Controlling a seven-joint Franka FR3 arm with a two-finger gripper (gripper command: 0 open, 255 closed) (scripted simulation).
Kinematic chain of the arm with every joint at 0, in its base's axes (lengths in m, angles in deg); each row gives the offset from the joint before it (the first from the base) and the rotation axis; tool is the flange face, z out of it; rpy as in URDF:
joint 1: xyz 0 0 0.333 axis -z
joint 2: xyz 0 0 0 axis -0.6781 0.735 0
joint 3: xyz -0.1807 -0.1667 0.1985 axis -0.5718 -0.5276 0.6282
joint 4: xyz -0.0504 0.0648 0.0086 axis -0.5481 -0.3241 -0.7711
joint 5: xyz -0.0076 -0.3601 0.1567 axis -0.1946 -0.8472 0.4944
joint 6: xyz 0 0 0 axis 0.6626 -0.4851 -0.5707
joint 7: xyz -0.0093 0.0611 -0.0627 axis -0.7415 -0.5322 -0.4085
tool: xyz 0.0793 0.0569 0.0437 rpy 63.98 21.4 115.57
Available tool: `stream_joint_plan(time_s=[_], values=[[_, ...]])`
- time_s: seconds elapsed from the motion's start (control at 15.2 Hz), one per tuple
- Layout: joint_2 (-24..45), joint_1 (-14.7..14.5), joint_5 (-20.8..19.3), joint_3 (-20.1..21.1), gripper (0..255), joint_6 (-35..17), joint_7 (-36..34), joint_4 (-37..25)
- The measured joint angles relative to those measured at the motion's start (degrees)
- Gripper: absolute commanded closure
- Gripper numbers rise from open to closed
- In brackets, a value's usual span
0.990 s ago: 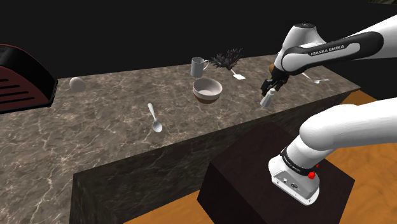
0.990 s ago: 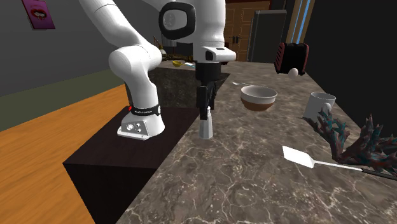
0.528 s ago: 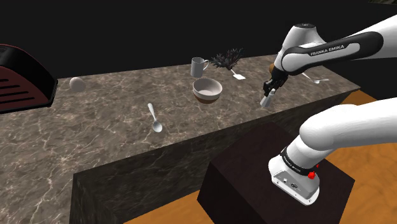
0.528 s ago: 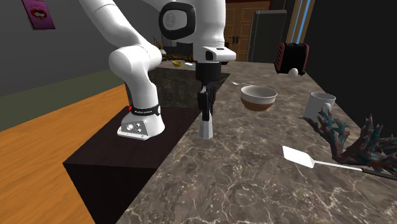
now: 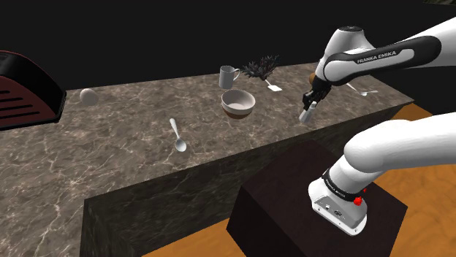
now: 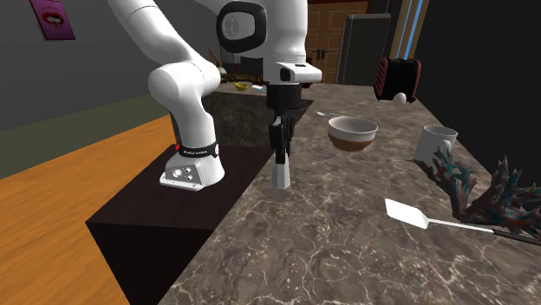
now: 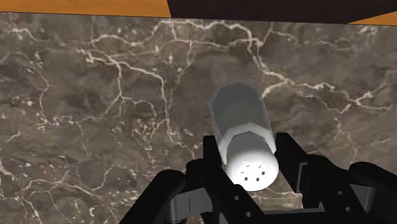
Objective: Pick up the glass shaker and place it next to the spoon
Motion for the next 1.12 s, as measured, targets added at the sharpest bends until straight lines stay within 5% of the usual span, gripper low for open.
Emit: stream_joint_plan(time_s=[1.12], values=[[-7.17, -1.22, 3.66, 2.9, 255, 15.78, 1.93, -8.74]])
